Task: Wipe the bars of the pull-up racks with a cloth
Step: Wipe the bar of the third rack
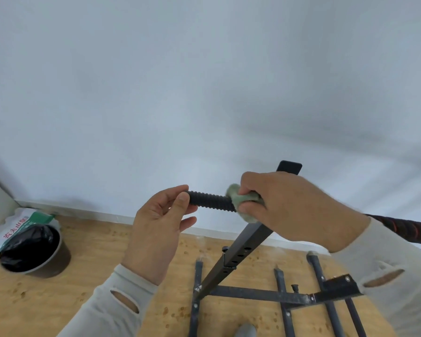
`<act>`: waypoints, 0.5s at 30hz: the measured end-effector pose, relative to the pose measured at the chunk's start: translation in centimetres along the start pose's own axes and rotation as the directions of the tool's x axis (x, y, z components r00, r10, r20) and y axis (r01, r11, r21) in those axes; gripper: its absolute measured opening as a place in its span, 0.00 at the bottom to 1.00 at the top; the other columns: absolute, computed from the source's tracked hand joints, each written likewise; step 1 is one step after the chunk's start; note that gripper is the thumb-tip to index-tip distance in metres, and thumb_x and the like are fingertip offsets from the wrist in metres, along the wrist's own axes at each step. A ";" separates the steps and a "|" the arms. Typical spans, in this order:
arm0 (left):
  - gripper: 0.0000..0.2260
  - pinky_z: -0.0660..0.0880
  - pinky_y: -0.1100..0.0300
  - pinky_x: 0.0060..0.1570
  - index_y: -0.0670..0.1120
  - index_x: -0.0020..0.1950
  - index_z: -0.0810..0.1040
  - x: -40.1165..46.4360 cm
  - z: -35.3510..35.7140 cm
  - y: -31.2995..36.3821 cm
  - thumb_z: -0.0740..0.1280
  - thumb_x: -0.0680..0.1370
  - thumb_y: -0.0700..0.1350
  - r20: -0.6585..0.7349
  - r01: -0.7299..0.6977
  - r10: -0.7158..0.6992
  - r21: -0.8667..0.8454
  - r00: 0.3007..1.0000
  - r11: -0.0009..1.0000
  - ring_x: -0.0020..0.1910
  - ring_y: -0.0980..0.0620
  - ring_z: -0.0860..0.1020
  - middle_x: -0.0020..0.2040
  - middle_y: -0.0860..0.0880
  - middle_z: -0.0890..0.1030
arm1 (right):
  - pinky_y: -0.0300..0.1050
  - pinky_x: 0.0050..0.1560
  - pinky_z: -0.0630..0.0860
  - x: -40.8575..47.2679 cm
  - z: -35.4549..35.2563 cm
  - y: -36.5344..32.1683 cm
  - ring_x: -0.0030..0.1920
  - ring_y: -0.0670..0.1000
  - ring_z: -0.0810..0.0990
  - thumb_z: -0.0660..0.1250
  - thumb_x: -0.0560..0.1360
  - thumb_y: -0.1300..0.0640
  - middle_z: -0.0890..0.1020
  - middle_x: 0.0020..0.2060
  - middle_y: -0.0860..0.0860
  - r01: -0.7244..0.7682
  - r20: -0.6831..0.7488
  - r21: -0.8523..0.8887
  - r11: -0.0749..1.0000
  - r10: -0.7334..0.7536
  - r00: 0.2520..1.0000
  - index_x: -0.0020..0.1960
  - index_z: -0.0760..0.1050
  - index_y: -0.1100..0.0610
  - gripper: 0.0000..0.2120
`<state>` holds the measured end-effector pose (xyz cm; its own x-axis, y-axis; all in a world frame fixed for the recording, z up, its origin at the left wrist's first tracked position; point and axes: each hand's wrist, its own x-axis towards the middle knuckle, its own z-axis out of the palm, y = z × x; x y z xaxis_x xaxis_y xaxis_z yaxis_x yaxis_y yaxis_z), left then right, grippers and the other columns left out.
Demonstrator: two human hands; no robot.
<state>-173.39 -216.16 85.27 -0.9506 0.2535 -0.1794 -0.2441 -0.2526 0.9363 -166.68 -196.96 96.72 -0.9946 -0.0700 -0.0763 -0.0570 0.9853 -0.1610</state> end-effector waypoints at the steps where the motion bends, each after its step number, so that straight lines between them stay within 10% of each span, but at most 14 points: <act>1: 0.08 0.82 0.50 0.51 0.47 0.58 0.83 0.0 0.0 0.0 0.67 0.81 0.44 -0.003 -0.008 0.008 0.013 1.000 1.000 0.52 0.47 0.85 0.51 0.49 0.86 | 0.30 0.44 0.68 -0.2 -0.1 0.3 0.44 0.40 0.71 0.64 0.81 0.56 0.68 0.46 0.24 -0.023 0.008 -0.017 1.000 0.023 1.000 0.47 0.73 0.56 0.05; 8: 0.08 0.79 0.56 0.47 0.52 0.56 0.84 -0.2 0.6 -0.6 0.67 0.80 0.49 -0.037 -0.057 0.060 0.086 0.997 0.995 0.50 0.53 0.82 0.49 0.53 0.86 | 0.37 0.34 0.73 4.8 2.3 -2.7 0.33 0.42 0.78 0.63 0.81 0.49 0.83 0.37 0.46 -0.208 0.092 0.425 0.881 0.186 0.978 0.46 0.73 0.51 0.08; 15: 0.13 0.80 0.50 0.53 0.58 0.55 0.84 -0.4 0.5 -0.8 0.68 0.74 0.59 -0.064 -0.101 0.112 0.166 0.992 0.981 0.46 0.57 0.82 0.50 0.53 0.86 | 0.45 0.40 0.73 6.3 1.9 -2.7 0.41 0.50 0.76 0.56 0.84 0.49 0.81 0.44 0.50 -0.253 0.267 0.394 0.883 0.154 0.951 0.52 0.73 0.55 0.11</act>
<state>-172.74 -215.60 84.76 -0.9823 0.1634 -0.0919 -0.1120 -0.1183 0.9866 -172.58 -200.36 94.78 -0.9320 0.0432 -0.3600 0.2357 0.8267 -0.5109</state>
